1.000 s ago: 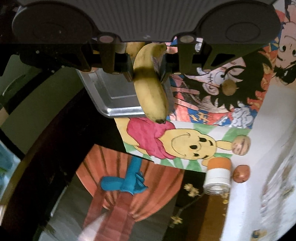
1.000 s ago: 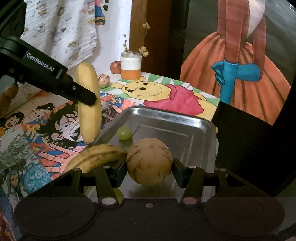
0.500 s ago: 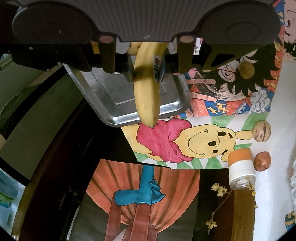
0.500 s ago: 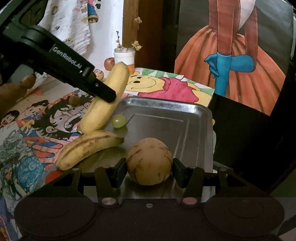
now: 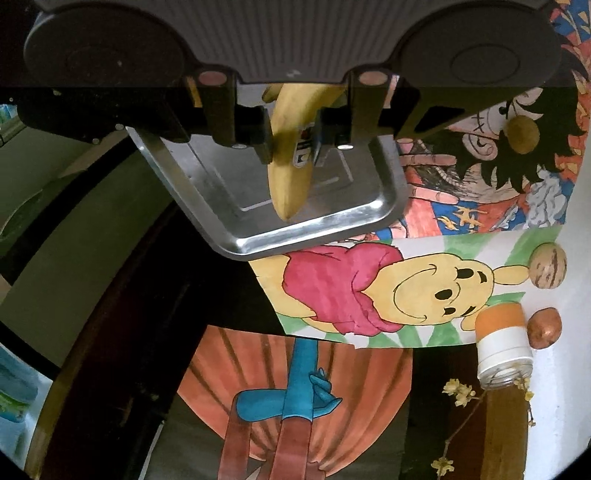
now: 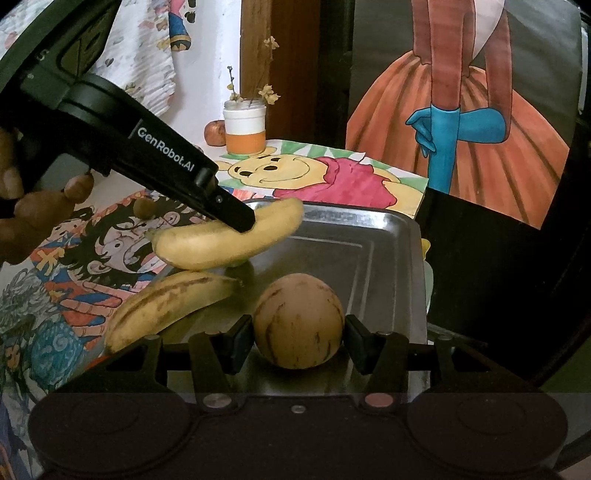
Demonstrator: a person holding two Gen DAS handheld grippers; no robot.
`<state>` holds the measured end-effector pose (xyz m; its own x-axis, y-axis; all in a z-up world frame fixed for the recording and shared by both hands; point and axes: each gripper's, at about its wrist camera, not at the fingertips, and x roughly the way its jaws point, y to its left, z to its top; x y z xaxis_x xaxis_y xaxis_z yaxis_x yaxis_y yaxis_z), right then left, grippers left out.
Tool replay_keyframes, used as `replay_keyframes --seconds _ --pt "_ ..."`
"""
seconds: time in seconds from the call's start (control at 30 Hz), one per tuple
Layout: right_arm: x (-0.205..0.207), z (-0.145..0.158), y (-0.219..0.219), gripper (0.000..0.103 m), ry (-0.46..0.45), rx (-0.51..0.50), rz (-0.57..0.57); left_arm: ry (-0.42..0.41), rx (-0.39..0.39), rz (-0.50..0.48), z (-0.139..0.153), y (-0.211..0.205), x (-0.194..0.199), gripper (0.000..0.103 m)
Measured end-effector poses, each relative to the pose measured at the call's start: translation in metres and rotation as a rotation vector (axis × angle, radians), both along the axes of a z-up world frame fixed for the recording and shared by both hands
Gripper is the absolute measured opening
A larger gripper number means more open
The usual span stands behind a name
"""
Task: Organize fruits
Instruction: 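Carry the banana and brown fruit over the tray and open both grippers, then move both grippers back up from the tray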
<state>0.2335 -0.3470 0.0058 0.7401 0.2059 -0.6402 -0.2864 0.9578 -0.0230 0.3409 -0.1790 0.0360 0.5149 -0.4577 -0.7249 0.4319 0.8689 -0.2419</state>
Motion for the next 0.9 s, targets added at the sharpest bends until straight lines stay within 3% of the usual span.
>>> replay_keyframes --seconds 0.3,0.5,0.6,0.67,0.9 --pt "-0.005 0.006 0.003 0.062 -0.014 -0.008 -0.009 0.033 -0.018 0.002 -0.001 0.004 -0.005 0.029" --pt "-0.020 0.019 0.002 0.074 -0.047 0.008 -0.037 0.012 -0.052 0.019 0.012 0.014 -0.018 0.035" --pt "-0.030 0.027 0.002 0.080 -0.064 0.024 -0.052 -0.014 -0.072 0.025 0.019 0.021 -0.031 0.046" --pt "-0.037 0.032 0.002 0.085 -0.072 0.035 -0.059 -0.035 -0.078 0.042 0.023 0.026 -0.040 0.075" --pt "-0.069 0.051 0.008 0.096 -0.088 0.052 -0.079 -0.099 -0.083 0.104 0.033 0.053 -0.084 0.090"
